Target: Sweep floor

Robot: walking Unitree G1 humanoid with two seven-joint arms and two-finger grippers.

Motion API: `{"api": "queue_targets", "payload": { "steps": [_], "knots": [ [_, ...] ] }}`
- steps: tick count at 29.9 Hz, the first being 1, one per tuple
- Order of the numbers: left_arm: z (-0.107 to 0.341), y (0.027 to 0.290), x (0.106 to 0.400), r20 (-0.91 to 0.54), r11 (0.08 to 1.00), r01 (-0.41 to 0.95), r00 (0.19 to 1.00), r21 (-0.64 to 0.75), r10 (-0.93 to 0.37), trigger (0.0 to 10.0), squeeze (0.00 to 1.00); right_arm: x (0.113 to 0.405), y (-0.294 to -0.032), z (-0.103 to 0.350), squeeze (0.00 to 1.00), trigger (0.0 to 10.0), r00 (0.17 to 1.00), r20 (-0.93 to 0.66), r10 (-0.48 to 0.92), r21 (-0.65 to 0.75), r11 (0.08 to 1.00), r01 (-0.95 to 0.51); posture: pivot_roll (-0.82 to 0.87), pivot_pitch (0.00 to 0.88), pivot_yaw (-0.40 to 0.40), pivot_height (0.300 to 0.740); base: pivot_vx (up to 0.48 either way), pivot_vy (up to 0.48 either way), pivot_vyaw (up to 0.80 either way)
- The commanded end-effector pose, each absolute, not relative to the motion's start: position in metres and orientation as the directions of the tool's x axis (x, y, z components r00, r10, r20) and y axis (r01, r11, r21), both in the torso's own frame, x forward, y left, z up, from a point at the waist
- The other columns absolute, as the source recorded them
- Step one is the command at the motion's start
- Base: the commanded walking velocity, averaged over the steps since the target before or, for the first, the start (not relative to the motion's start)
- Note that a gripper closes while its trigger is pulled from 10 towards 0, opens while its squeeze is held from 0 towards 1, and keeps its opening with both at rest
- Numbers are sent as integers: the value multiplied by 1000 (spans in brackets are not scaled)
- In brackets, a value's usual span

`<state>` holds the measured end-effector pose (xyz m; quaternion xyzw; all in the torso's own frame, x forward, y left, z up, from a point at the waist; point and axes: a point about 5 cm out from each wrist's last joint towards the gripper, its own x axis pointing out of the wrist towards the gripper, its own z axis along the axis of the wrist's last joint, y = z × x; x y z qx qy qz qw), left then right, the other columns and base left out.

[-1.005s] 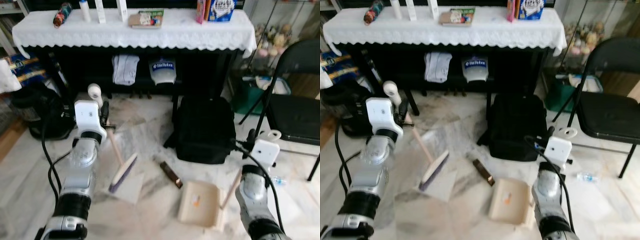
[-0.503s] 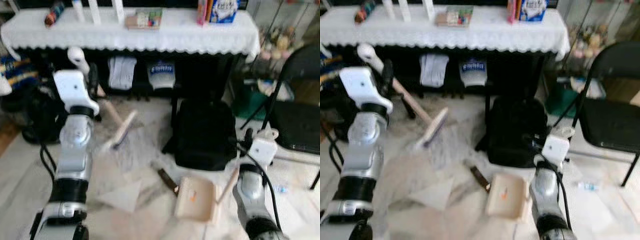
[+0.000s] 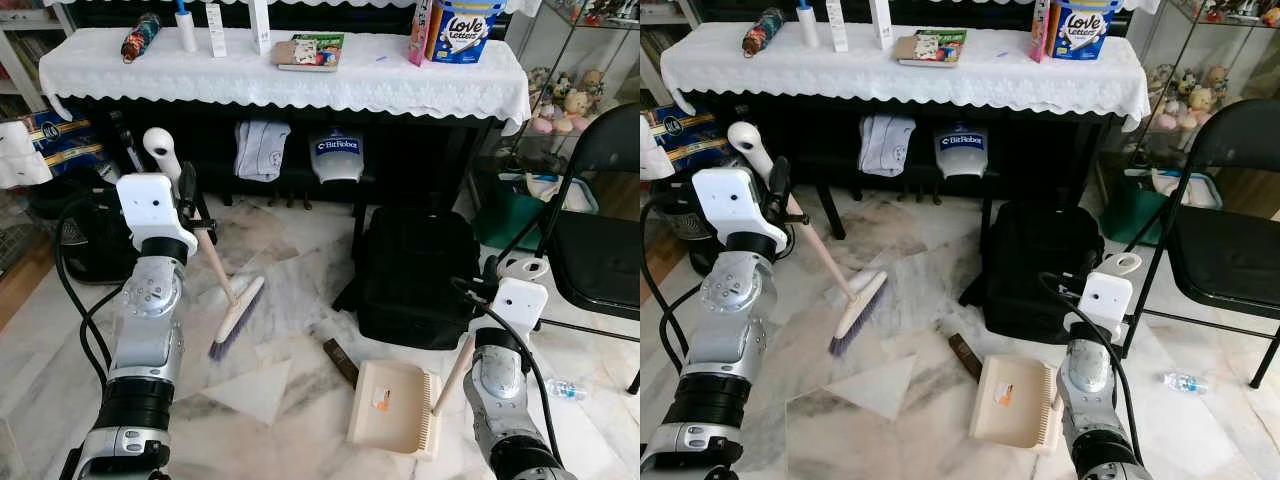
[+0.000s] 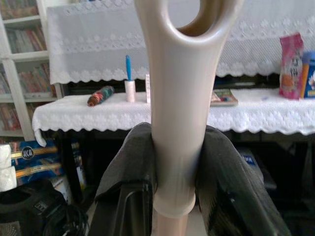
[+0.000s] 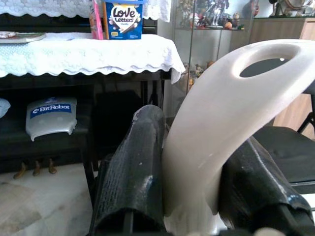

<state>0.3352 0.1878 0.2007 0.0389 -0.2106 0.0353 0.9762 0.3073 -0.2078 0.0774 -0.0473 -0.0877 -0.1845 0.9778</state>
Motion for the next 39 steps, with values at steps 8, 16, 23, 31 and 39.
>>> {"api": "queue_targets", "payload": {
  "steps": [8, 16, 23, 31, 39],
  "knots": [
    [184, 193, 328, 382, 990, -102, 923, 101, 56, 10000, 0, 307, -214, 88, 0, 10000, 902, 242, -356, -61, 923, 381, 55, 86, 2, 740, 0, 0, 0],
    [176, 194, 325, 364, 987, -103, 930, 126, 51, 10000, 0, 308, -216, 93, 0, 10000, 900, 262, -349, -64, 924, 378, 52, 74, 0, 740, 220, 0, 0],
    [176, 194, 326, 367, 984, -107, 929, 142, 48, 10000, 0, 308, -214, 93, 0, 10000, 902, 265, -341, -63, 927, 370, 53, 63, 0, 740, 272, 0, 0],
    [179, 193, 327, 378, 983, -99, 925, 153, 35, 10000, 0, 307, -212, 92, 0, 10000, 905, 258, -339, -61, 929, 365, 55, 58, 2, 740, 280, 0, 0],
    [181, 192, 329, 383, 984, -101, 923, 149, 37, 10000, 0, 306, -213, 91, 0, 10000, 904, 252, -345, -60, 927, 370, 56, 73, 2, 740, 61, 0, 0]
  ]
}}
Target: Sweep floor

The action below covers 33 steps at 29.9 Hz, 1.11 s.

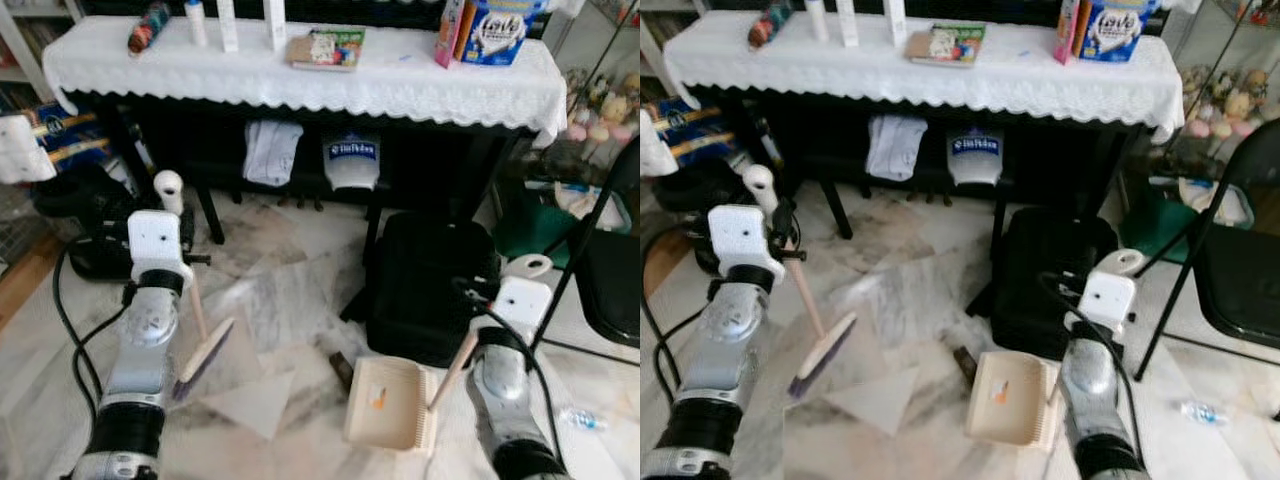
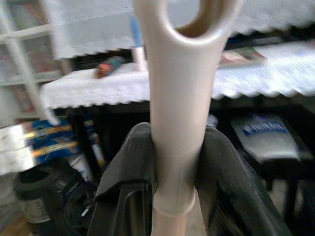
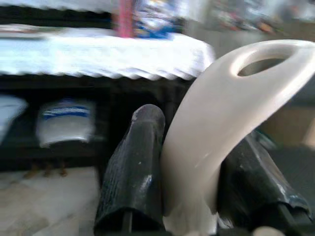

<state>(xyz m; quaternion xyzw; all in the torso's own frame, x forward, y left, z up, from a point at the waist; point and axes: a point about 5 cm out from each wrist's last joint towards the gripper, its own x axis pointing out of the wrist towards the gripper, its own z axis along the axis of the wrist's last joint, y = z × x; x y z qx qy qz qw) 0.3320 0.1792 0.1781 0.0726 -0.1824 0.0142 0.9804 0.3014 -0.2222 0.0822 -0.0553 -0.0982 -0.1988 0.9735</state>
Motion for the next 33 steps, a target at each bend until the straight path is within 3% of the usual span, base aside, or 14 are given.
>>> {"api": "queue_targets", "payload": {
  "steps": [1, 24, 33],
  "knots": [
    [181, 192, 329, 383, 983, -100, 923, 152, 35, 10000, 0, 306, -213, 91, 0, 10000, 904, 251, -346, -60, 927, 371, 56, 73, 2, 740, 0, 0, 0],
    [181, 192, 329, 384, 984, -99, 923, 150, 34, 10000, 0, 305, -215, 90, 0, 10000, 902, 239, -360, -65, 921, 384, 55, 91, 1, 740, 0, 0, 0],
    [180, 192, 330, 378, 985, -93, 925, 146, 31, 10000, 0, 294, -239, 83, 0, 10000, 850, 212, -482, -135, 847, 514, 43, 102, 3, 740, 0, 0, 0]
  ]
}}
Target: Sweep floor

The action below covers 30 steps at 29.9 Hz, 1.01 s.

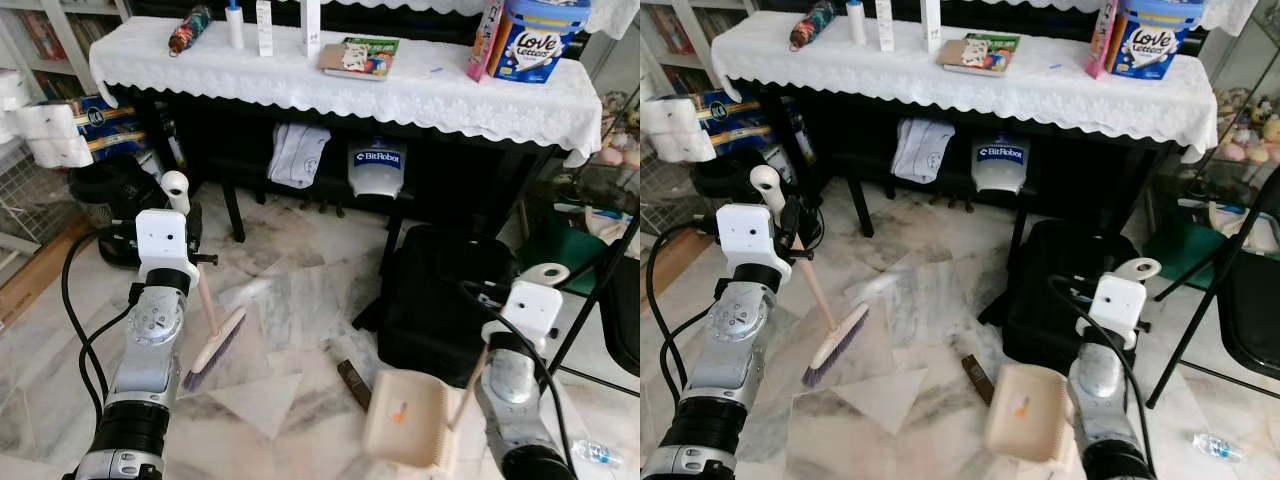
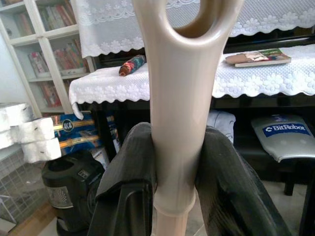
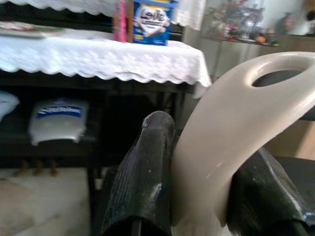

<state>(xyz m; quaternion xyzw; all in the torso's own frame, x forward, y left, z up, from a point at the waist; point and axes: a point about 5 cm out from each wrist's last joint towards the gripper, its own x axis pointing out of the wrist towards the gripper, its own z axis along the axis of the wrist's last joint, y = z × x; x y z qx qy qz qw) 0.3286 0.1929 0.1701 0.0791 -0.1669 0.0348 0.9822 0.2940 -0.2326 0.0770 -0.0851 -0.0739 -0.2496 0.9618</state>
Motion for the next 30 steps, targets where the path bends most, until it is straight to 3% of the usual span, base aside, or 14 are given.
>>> {"api": "queue_targets", "payload": {
  "steps": [1, 30],
  "knots": [
    [180, 191, 329, 377, 985, -90, 926, 145, 29, 10000, 0, 291, -242, 82, 0, 10000, 844, 210, -493, -144, 839, 525, 42, 104, 5, 740, 0, 0, 0],
    [175, 191, 326, 345, 995, -46, 939, 88, 13, 10000, 0, 295, -240, 68, 0, 10000, 860, 147, -489, -220, 831, 511, 64, 109, 35, 740, 0, 0, 0]
  ]
}}
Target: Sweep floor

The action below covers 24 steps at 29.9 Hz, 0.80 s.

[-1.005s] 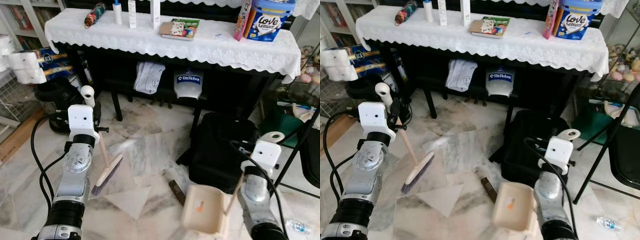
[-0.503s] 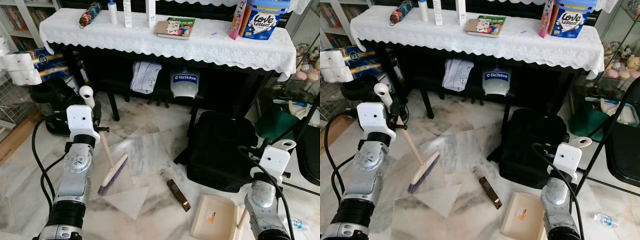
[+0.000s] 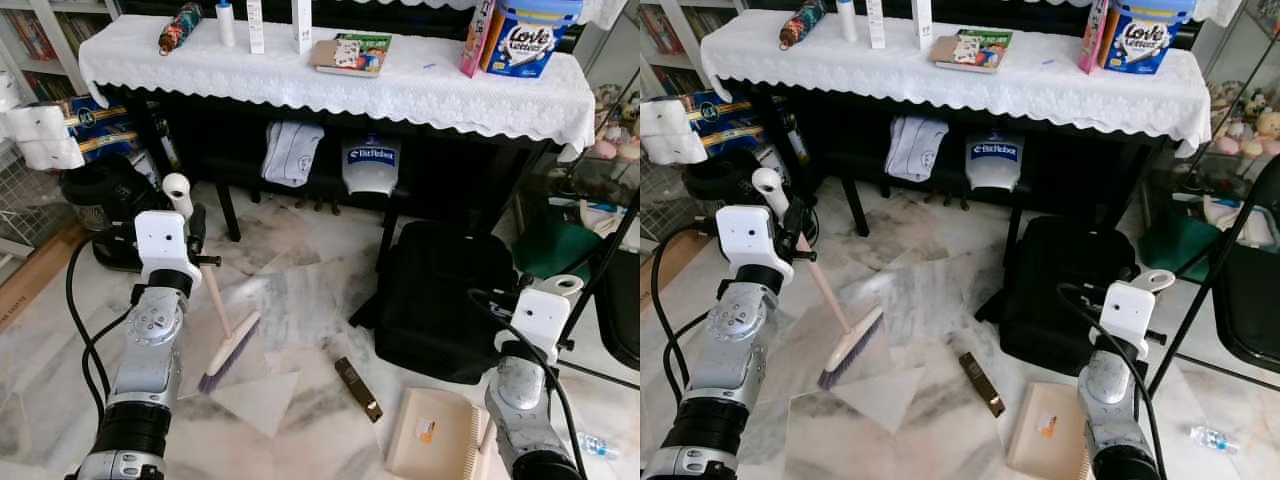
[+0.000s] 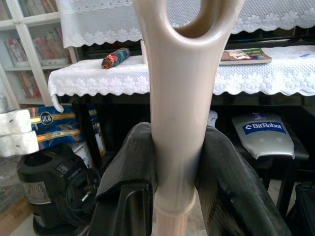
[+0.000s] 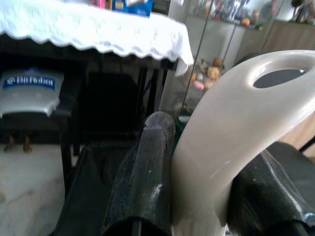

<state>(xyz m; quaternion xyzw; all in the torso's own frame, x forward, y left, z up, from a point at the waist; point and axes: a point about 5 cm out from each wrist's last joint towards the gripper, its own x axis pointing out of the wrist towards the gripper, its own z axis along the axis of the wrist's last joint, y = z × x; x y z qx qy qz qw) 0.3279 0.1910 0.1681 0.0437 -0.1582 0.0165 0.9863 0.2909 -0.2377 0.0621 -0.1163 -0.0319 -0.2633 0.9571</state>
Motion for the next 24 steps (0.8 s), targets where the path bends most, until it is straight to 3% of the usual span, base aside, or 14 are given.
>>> {"api": "queue_targets", "payload": {
  "steps": [1, 17, 24],
  "knots": [
    [175, 191, 326, 345, 995, -46, 939, 88, 13, 10000, 0, 295, -240, 68, 0, 10000, 861, 146, -488, -221, 832, 509, 66, 113, 35, 740, 0, 0, 0],
    [171, 191, 325, 319, 995, -42, 948, 86, 13, 10000, 0, 295, -240, 62, 0, 10000, 875, 121, -469, -238, 842, 484, 65, 153, 34, 740, 0, 0, 0],
    [169, 190, 326, 312, 996, -47, 950, 80, 20, 10000, 0, 303, -226, 83, 0, 10000, 889, 231, -397, -172, 882, 438, 53, 145, 22, 740, 0, 0, 0]
  ]
}}
